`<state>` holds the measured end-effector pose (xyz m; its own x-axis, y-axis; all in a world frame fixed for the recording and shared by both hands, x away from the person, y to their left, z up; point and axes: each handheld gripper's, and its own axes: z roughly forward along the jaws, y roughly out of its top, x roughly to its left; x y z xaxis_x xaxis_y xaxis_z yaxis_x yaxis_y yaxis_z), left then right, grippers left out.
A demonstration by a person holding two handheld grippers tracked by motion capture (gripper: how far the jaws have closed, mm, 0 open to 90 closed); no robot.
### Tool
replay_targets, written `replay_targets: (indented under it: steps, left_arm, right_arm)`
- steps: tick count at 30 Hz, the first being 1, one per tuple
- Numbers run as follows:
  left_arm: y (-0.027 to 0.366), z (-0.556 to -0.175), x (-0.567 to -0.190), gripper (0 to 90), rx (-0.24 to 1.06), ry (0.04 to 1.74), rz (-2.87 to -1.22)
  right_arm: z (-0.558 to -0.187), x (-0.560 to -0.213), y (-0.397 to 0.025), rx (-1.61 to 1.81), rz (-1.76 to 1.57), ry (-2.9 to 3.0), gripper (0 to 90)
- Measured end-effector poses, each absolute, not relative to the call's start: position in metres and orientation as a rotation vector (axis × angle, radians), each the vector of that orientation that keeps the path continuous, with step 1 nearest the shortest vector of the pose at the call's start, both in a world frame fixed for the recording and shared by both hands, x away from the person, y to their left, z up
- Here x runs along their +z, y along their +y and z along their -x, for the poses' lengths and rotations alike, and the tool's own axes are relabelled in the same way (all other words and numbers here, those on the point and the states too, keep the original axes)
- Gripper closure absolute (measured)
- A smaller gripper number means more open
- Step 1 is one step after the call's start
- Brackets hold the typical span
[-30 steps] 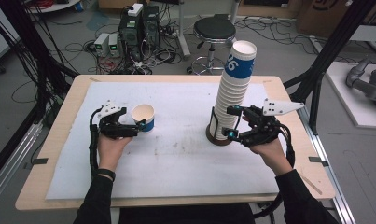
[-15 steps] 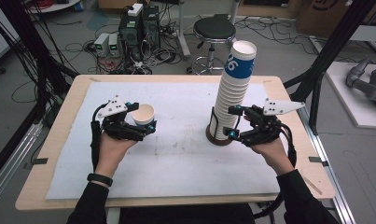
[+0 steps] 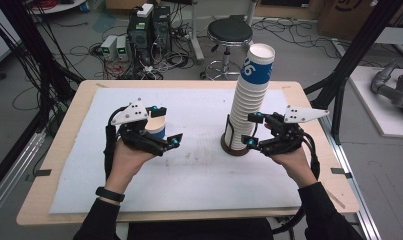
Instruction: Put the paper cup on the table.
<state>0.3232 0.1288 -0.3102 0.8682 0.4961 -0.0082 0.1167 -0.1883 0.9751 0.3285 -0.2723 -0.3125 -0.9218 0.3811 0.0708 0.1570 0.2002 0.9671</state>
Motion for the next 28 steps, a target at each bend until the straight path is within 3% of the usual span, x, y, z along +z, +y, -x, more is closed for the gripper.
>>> replay_targets:
  steps: [28]
  left_arm:
    - [0.1244, -0.3198, -0.3041, 1.7, 0.351, 0.434, -1.748]
  right_arm:
    - [-0.3274, -0.3143, -0.2731, 1.794, -0.524, 2.279, 19.6]
